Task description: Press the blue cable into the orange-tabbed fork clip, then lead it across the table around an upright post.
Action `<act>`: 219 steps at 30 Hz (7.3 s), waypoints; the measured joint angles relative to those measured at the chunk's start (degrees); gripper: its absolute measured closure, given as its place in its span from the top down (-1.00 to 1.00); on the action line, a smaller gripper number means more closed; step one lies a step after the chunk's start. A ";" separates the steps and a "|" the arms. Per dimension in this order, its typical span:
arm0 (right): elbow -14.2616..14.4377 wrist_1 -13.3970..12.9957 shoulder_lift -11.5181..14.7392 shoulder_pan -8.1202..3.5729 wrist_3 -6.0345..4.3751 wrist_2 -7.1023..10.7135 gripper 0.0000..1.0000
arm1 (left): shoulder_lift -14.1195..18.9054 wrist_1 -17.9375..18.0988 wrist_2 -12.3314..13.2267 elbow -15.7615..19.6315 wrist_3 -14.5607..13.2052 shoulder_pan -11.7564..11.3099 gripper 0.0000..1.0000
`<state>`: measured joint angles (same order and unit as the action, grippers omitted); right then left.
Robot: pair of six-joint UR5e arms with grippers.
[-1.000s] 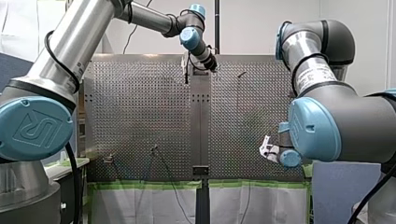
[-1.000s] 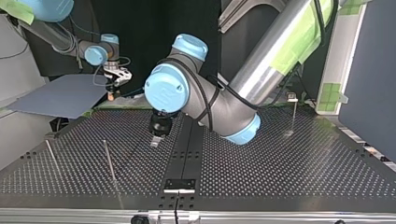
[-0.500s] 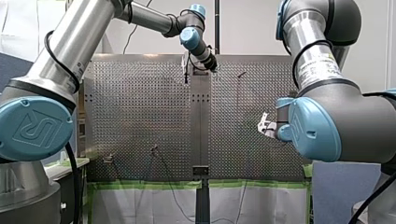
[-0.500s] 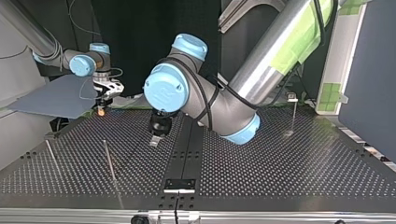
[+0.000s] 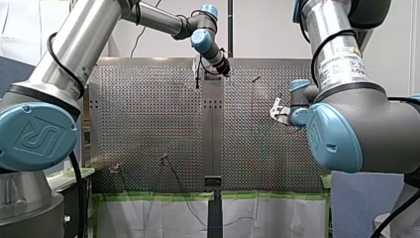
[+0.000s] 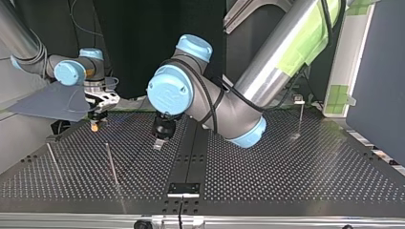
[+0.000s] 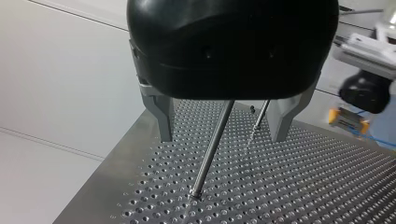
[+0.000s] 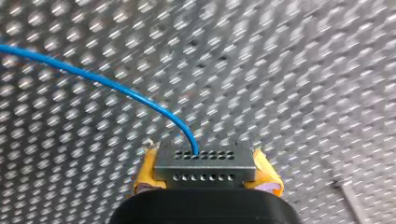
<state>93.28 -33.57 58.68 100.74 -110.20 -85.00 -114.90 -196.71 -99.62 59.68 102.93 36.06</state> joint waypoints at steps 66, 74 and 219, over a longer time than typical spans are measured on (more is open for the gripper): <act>-2.30 16.16 24.98 -0.11 0.12 1.18 -1.00 | 0.51 -5.98 9.40 0.01 7.19 1.16 0.97; -2.97 16.20 25.03 0.12 0.05 2.87 -1.00 | 0.53 -1.92 13.72 0.02 11.52 1.92 0.97; -11.91 15.10 17.14 0.90 -6.00 9.25 -1.00 | -4.87 36.18 -3.26 -0.01 27.60 -1.82 -1.00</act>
<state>81.37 -18.47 75.83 101.65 -116.20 -75.76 -119.77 -160.53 -102.88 59.67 130.53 34.24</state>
